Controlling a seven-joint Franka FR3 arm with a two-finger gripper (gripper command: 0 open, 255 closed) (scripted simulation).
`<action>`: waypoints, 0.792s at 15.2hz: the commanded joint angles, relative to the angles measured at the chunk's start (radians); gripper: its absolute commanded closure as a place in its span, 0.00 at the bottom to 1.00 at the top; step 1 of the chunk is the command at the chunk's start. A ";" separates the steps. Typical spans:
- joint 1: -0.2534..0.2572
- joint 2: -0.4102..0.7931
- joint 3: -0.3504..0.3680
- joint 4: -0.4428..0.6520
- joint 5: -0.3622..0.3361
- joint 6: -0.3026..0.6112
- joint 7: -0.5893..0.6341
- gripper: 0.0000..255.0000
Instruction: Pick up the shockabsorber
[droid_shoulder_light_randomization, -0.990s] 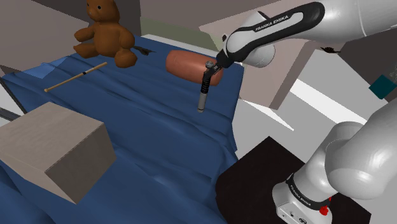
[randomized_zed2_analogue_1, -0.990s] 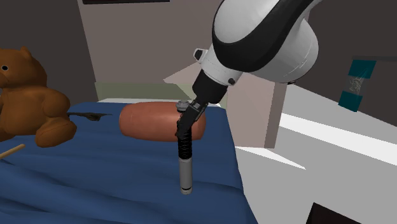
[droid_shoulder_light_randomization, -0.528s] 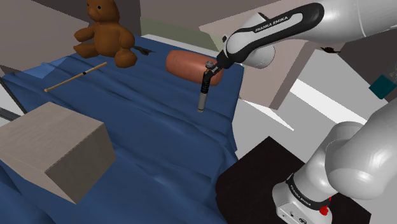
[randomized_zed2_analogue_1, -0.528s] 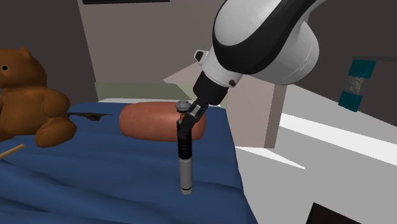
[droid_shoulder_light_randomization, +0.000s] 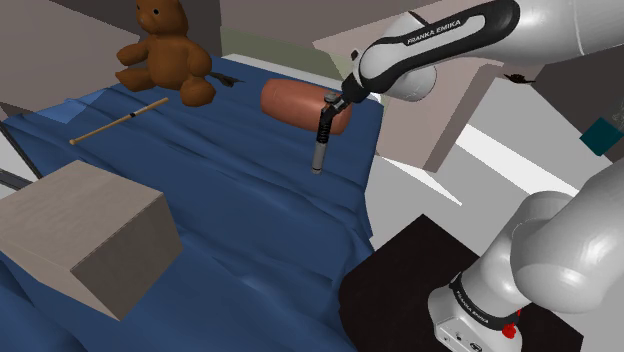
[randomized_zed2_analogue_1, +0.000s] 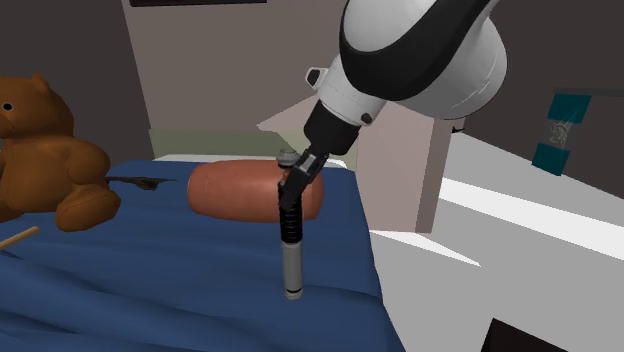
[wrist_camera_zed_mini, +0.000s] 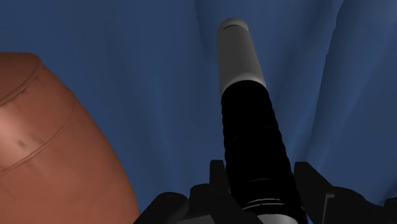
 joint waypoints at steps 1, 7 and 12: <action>-0.007 -0.012 0.003 0.015 -0.019 -0.025 0.017 1.00; -0.024 -0.052 0.015 0.057 -0.068 -0.105 0.064 1.00; -0.032 -0.074 0.022 0.092 -0.093 -0.160 0.089 1.00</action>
